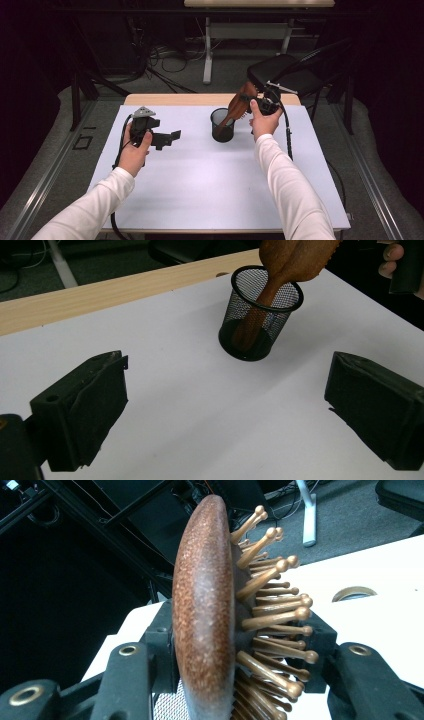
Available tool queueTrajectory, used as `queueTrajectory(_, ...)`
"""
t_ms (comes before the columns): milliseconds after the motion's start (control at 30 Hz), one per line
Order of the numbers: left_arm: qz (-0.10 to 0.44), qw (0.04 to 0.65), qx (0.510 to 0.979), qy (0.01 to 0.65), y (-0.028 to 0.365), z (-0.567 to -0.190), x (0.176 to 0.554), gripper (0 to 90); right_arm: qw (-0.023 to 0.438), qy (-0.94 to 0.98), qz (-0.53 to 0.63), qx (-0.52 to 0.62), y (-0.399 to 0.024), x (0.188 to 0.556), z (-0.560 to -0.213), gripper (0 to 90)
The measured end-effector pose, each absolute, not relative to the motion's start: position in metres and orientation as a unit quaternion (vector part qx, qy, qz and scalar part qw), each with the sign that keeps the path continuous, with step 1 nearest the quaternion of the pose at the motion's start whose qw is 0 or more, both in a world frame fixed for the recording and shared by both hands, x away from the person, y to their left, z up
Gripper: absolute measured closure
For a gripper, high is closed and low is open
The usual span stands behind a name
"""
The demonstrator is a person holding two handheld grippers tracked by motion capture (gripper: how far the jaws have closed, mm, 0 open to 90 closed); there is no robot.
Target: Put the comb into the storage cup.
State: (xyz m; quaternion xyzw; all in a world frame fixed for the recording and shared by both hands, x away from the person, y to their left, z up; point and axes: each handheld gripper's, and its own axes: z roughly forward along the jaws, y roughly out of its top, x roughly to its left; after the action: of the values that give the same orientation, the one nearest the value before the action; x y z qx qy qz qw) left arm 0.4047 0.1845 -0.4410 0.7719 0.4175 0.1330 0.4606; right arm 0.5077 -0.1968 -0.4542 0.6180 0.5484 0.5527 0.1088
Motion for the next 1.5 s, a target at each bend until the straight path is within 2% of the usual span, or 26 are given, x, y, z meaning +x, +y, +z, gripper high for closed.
queueTrajectory(1500,0.131,0.457,0.774,0.417,0.1819,-0.4465,0.4052,3.8,0.091,0.542,0.562,0.618,-0.2043,0.5063,-0.4630,43.2)
